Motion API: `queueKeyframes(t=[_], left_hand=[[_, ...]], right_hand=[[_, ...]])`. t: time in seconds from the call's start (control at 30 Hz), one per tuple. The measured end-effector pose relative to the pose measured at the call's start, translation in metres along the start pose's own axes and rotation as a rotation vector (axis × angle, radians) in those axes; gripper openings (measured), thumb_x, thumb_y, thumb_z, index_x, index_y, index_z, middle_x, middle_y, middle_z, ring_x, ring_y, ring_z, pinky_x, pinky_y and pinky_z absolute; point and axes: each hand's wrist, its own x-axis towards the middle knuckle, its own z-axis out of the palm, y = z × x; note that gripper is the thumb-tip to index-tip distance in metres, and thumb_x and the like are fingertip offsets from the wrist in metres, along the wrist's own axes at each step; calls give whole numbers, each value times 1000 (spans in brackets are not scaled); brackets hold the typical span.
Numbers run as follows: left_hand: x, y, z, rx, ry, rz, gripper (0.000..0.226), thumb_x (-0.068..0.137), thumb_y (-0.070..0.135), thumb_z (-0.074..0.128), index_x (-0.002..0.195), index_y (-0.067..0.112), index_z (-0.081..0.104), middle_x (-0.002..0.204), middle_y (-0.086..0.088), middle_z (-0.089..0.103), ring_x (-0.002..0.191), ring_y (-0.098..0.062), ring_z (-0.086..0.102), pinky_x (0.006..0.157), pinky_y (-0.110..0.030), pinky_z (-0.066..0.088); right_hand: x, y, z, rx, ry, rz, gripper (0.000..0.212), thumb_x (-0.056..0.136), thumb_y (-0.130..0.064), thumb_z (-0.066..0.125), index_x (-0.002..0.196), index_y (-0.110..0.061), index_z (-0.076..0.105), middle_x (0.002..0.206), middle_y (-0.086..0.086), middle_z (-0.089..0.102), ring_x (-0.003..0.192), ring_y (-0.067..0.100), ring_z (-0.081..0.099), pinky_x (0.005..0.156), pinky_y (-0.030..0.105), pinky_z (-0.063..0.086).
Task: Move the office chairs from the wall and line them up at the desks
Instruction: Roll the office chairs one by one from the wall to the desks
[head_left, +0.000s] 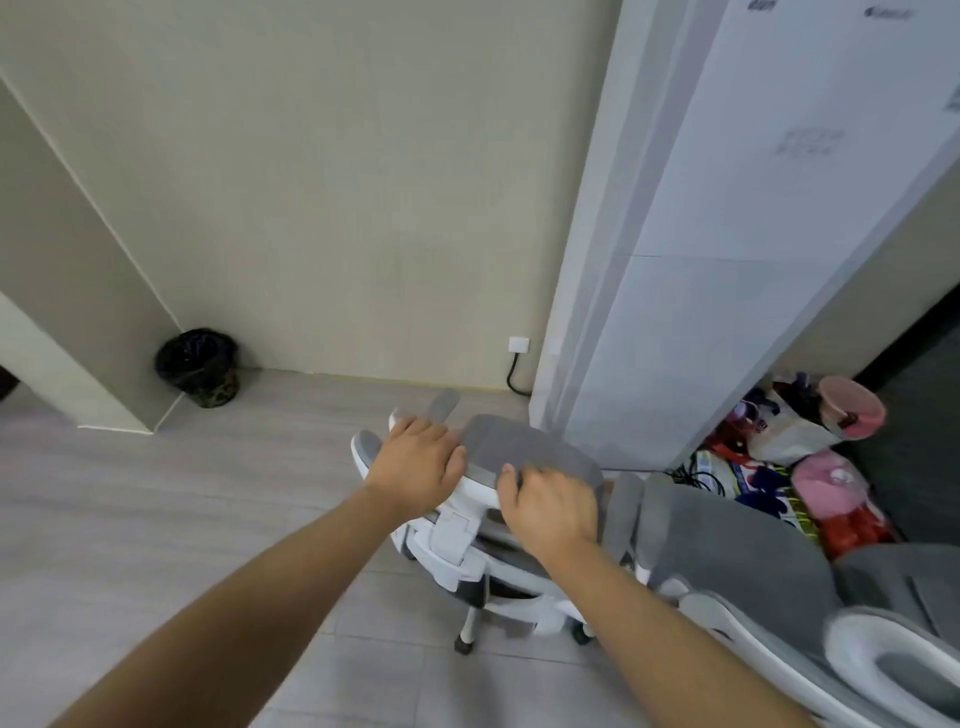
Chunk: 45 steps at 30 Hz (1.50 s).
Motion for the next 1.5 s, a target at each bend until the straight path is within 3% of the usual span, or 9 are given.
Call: queueKeyframes(t=[0.17, 0.27, 0.43, 0.63, 0.8, 0.93, 1.03, 1.17, 1.5], left_hand=[[-41, 10, -15, 12, 19, -74, 29, 93, 32, 39, 73, 17, 51, 69, 1, 51, 70, -26, 51, 82, -39, 39], [-77, 14, -27, 14, -26, -150, 29, 95, 35, 37, 75, 19, 51, 73, 4, 47, 75, -24, 49, 82, -41, 43], [-146, 22, -53, 47, -80, -242, 32, 97, 39, 31, 80, 21, 52, 80, 4, 50, 80, -23, 51, 85, -39, 42], [-257, 44, -91, 47, -77, -339, 28, 95, 39, 33, 83, 20, 50, 83, 3, 50, 84, -22, 49, 88, -36, 38], [-360, 77, -127, 48, -36, -418, 21, 89, 33, 34, 82, 19, 48, 84, 2, 49, 81, -23, 48, 83, -36, 38], [-441, 111, -145, 100, -19, -538, 18, 88, 32, 35, 83, 21, 49, 84, 3, 52, 78, -23, 47, 81, -41, 42], [-497, 150, -156, 154, 51, -658, 25, 93, 31, 33, 80, 21, 52, 78, 5, 55, 75, -21, 45, 78, -39, 41], [-561, 215, -170, 251, 155, -826, 32, 96, 32, 36, 73, 19, 53, 69, 4, 53, 71, -22, 47, 75, -38, 38], [-704, 374, -207, 407, 127, -1205, 34, 96, 37, 34, 76, 17, 53, 72, 0, 56, 73, -24, 51, 77, -39, 42]], right_hand=[[-30, -10, -4, 18, -68, -66, 61, 92, -46, 25, 59, -16, 66, 56, 5, 64, 49, 28, 61, 49, 27, 30], [-55, -20, -7, 24, -8, -105, 56, 91, -45, 32, 58, -16, 67, 57, 3, 62, 45, 28, 59, 47, 26, 27], [-106, -43, -13, 69, -6, -258, 71, 91, -50, 8, 91, -16, 70, 88, 5, 68, 73, 31, 67, 59, 34, 35], [-188, -80, -20, 86, -37, -385, 54, 101, -48, 23, 105, -14, 66, 104, 8, 63, 86, 36, 67, 64, 37, 36], [-271, -105, -26, 158, -42, -492, 74, 87, -53, 4, 97, -16, 67, 100, 7, 64, 82, 38, 67, 63, 38, 40], [-331, -115, -38, 158, -65, -625, 61, 91, -46, 19, 87, -13, 70, 86, 12, 72, 78, 38, 68, 61, 35, 39], [-377, -118, -43, 175, -93, -721, 61, 88, -43, 18, 77, -12, 70, 75, 12, 71, 69, 37, 66, 57, 33, 33], [-433, -118, -49, 188, -74, -822, 49, 82, -37, 30, 52, -13, 61, 47, 7, 58, 40, 32, 54, 46, 25, 25], [-575, -118, -62, 335, -104, -1234, 45, 81, -37, 25, 52, -17, 53, 50, 7, 58, 43, 30, 51, 46, 25, 26]])
